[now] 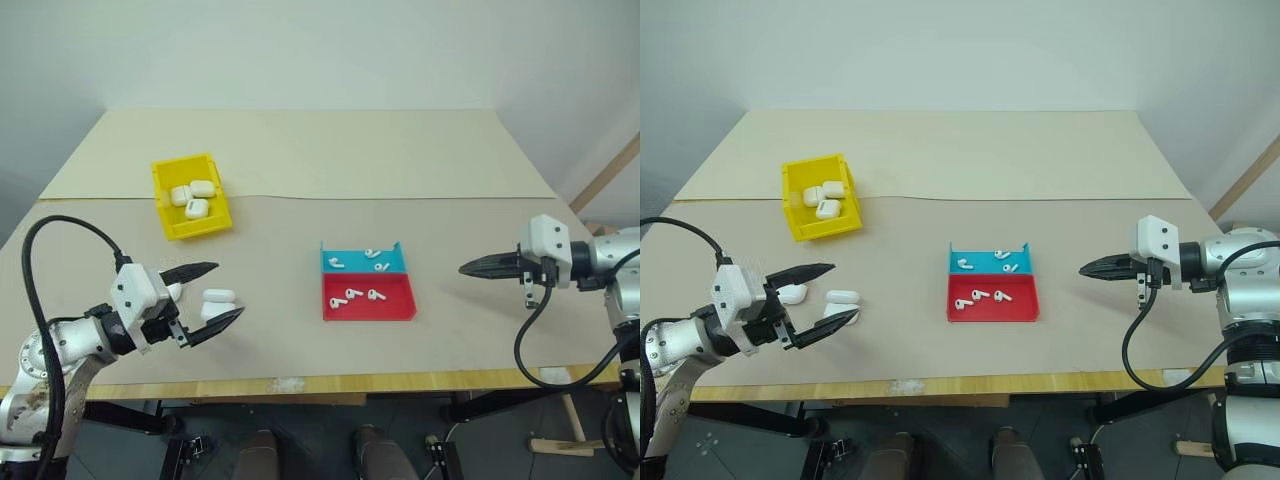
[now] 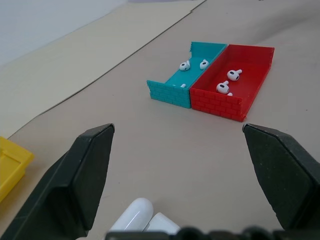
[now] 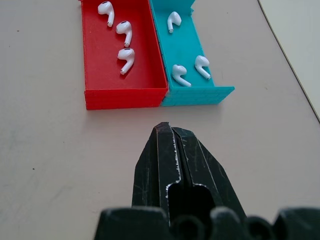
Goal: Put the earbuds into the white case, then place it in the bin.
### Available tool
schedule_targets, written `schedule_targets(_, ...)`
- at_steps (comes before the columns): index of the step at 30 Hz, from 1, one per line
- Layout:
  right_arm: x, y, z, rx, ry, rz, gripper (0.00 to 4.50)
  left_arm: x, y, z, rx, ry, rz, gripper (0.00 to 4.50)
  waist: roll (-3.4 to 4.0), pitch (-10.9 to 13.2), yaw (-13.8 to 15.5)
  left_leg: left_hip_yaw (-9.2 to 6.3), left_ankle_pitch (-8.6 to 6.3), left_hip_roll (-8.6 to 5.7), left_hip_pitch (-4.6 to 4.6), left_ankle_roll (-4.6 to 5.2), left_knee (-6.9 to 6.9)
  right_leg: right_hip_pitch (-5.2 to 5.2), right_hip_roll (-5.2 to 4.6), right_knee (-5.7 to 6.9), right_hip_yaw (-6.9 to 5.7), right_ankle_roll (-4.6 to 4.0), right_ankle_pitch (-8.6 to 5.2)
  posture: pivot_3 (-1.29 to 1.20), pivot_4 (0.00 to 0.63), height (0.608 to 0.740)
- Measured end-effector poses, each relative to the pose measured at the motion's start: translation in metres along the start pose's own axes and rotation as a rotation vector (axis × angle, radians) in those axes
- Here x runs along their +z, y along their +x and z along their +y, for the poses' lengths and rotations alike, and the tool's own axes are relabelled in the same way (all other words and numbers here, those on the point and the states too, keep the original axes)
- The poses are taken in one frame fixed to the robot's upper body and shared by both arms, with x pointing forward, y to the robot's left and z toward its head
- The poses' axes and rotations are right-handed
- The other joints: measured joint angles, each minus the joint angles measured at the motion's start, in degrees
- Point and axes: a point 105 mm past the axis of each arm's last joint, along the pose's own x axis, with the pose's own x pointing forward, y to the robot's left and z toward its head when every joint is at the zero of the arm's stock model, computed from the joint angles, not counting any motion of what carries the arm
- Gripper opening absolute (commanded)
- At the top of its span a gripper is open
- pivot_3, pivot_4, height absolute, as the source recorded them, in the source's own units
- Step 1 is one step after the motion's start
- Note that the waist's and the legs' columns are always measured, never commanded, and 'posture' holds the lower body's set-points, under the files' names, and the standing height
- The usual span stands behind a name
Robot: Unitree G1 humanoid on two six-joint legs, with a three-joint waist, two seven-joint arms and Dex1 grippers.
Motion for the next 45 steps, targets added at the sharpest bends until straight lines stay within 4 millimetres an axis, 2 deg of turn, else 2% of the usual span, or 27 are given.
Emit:
schedule_targets(9, 0.006, 0.0, -0.003, -0.001, -0.023, -0.011, 0.0, 0.012, -0.001, 0.005, 0.032, 0.003, -0.034, 4.46, 0.0, 0.0, 0.0, 0.01, 0.0, 0.0, 0.02, 0.0, 0.0, 0.0, 0.0, 0.01, 0.0, 0.0, 0.0, 0.0, 0.15, 0.74)
schedule_targets(24, 0.015, -0.001, -0.004, 0.004, -0.016, -0.042, 0.0, 0.008, -0.003, -0.003, 0.012, 0.0, -0.009, 4.46, 0.0, 0.0, 0.0, 0.01, 0.0, 0.0, 0.02, 0.0, 0.01, 0.0, 0.0, 0.02, 0.01, 0.0, 0.0, 0.0, 0.15, 0.74)
schedule_targets(29, 0.023, -0.003, -0.021, -0.017, -0.022, -0.051, 0.0, 0.017, 0.003, 0.004, 0.019, 0.036, -0.021, 4.46, 0.01, 0.0, -0.1, 0.03, 0.0, 0.0, 0.04, 0.0, -0.01, 0.0, 0.01, 0.02, 0.02, 0.0, 0.0, 0.0, 0.15, 0.74)
schedule_targets(33, 0.026, -0.003, -0.034, -0.029, -0.007, -0.048, 0.0, 0.014, 0.006, 0.007, 0.038, 0.051, 0.007, 4.46, 0.01, 0.0, -0.2, 0.04, 0.0, 0.0, 0.01, 0.0, -0.04, -0.02, 0.0, -0.05, 0.03, 0.0, 0.0, 0.0, 0.15, 0.74)
schedule_targets(41, 0.022, -0.002, -0.038, -0.021, 0.007, -0.028, 0.0, 0.011, 0.01, 0.007, 0.055, 0.03, 0.004, 4.46, 0.01, 0.0, -0.1, 0.03, 0.0, 0.0, 0.01, 0.0, -0.03, -0.02, 0.0, 0.0, 0.02, -0.01, 0.0, 0.0, 0.15, 0.74)
schedule_targets(45, 0.025, -0.008, -0.035, -0.019, -0.01, -0.033, 0.0, 0.01, 0.009, 0.006, 0.048, 0.027, 0.007, 4.46, 0.02, 0.0, 0.0, 0.02, 0.0, 0.0, -0.01, 0.0, -0.03, -0.03, -0.01, -0.03, 0.02, -0.01, 0.0, 0.0, 0.15, 0.74)
